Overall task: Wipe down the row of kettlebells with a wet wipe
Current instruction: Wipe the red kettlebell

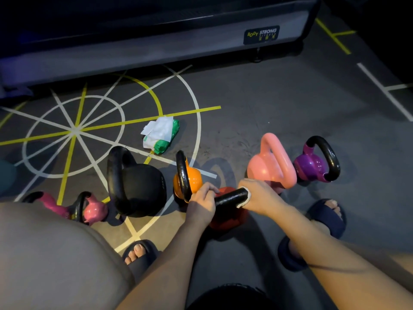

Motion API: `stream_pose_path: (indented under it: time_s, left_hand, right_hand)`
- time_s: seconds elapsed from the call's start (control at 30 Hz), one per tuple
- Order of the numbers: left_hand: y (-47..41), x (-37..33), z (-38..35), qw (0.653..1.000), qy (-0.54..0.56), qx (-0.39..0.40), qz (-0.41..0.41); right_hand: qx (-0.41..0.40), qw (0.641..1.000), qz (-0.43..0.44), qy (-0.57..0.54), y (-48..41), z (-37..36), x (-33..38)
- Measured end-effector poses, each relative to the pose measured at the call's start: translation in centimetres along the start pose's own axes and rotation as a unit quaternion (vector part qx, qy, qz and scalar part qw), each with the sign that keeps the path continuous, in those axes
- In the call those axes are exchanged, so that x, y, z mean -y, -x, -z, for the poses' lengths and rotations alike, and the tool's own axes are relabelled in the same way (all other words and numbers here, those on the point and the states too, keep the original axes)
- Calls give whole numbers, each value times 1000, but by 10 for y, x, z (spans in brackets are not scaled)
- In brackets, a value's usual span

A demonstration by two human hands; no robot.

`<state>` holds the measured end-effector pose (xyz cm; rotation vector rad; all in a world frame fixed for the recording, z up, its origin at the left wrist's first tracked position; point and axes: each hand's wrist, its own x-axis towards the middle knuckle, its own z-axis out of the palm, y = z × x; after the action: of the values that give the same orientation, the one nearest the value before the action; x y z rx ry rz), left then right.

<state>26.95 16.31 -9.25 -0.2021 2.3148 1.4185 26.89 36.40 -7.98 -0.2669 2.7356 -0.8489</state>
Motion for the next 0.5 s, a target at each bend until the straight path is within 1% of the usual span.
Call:
stream_pose_path:
  time_s: [0.03,0.1,0.13,0.2,0.23,0.3,0.4,0.43,0.5]
  left_hand:
    - [0,1,0,1000,4,0,-5]
    - [3,-1,2,1000,19,-5,-18]
    - [4,-2,2,999,40,-9,-17]
    - [6,-4,4,995,95,-8,3]
    - [5,-4,4,994,112,-8,13]
    - [2,-3,3,993,113,-8,22]
    - [1,0,1,994,106,-19,19]
    - [1,1,1,994,109,-20,14]
    - [0,1,0,993,113,-26,-3]
  right_hand:
    - [25,997,28,65,-3,2,11]
    - [20,975,99,197,-9,-3,32]
    - [14,962,121,245,-12,-10,38]
    - [6,946,143,291,-14,-18,42]
    - [-9,947,156,281,-13,-18,37]
    - [-26,959,173,225,-10,-9,22]
    - [32,976,135,167,-7,5,16]
    - [51,977,124,165,-8,7,18]
    - [71,971,102,205,-10,6,26]
